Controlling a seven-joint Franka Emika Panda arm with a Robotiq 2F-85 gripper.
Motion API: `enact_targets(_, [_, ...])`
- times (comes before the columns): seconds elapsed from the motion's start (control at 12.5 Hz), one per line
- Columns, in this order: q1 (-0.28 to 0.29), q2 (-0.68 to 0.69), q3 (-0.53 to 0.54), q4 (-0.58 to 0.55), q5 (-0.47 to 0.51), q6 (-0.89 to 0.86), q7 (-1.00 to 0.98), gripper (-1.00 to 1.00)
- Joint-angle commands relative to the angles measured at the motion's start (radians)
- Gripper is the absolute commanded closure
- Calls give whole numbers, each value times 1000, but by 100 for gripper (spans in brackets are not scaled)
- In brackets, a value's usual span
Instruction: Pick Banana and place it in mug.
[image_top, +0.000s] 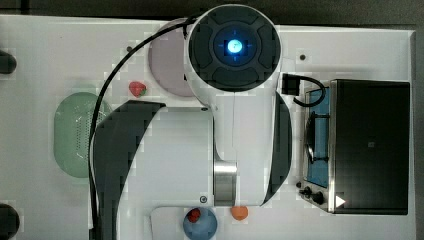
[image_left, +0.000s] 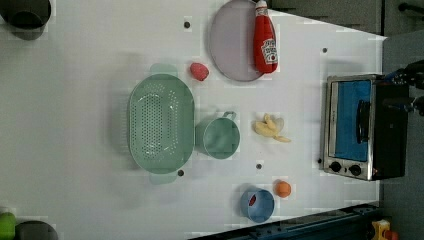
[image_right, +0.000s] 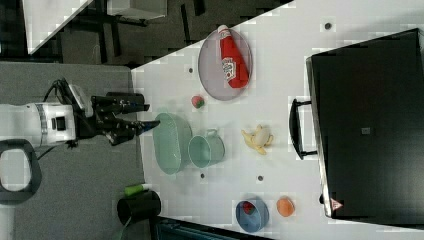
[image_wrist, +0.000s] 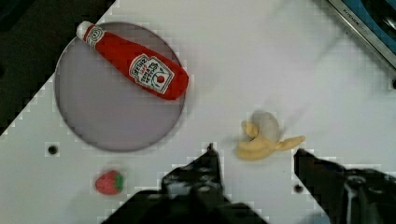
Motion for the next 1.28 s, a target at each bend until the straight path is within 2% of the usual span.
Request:
enact_targets(0.08, [-14,-406,-25,-220,-20,-203,-12,-76])
enact_targets(0.16, [-14,-401,-25,-232,-20,-200,-12,-98])
enact_targets(0.24, [-14,-391,-25,-256,-20,-185,-12,-100])
enact_targets(0.4, [-14,-360,-25,-320,-20,-95,-12,-100])
enact_targets(0.8, [-14,-240,-26,-530,-20,282,-12,-100])
enact_targets(1.28, [-15,-22,-37,-701,-20,709,-12,-100])
